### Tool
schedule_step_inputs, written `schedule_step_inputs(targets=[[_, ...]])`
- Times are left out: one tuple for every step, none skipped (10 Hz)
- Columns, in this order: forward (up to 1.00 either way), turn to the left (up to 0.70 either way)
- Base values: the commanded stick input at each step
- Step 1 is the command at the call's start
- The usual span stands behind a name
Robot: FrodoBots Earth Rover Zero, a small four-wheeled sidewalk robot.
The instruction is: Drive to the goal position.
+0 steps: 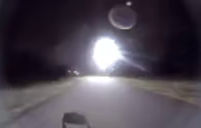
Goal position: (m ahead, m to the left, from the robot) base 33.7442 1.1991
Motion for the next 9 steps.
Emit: schedule_step_inputs(targets=[[1.0, 0.08], [1.0, 0.11], [1.0, 0.11], [1.0, 0.08], [1.0, 0.06], [1.0, 0.04], [1.0, 0.03], [1.0, 0.03], [1.0, 0.03]])
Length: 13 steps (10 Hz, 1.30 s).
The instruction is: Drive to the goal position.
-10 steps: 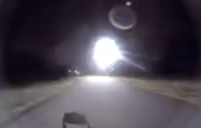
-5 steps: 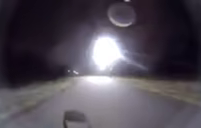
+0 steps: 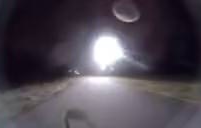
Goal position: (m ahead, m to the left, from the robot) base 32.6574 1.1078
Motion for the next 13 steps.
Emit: schedule_step_inputs(targets=[[1.0, 0.03], [1.0, 0.03], [1.0, 0.04], [1.0, 0.04], [1.0, 0.04], [1.0, 0.04], [1.0, 0.04], [1.0, 0.04], [1.0, 0.04], [1.0, 0.04], [1.0, 0.03], [1.0, 0.03], [1.0, 0.03]])
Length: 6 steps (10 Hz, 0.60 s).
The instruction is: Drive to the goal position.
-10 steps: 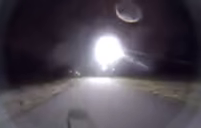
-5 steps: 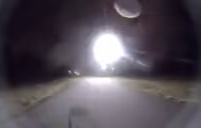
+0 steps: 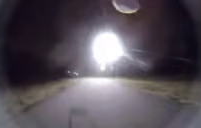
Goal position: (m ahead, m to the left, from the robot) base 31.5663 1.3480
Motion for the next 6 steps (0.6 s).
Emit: schedule_step_inputs(targets=[[1.0, 0.04], [1.0, 0.05], [1.0, 0.14], [1.0, 0.17], [1.0, 0.17], [1.0, 0.15]])
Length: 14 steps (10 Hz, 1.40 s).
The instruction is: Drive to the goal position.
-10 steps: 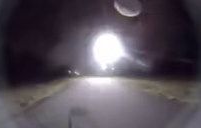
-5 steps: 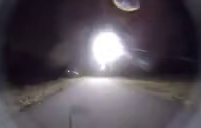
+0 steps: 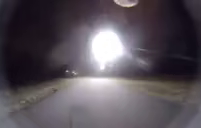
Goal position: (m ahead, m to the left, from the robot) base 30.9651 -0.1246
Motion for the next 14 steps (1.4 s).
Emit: schedule_step_inputs(targets=[[1.0, 0.12], [1.0, 0.09], [1.0, 0.13], [1.0, 0.15], [1.0, 0.15], [1.0, 0.15], [1.0, 0.15], [1.0, 0.14], [1.0, 0.13], [1.0, 0.13], [1.0, 0.13], [1.0, 0.13], [1.0, 0.1], [1.0, 0.07]])
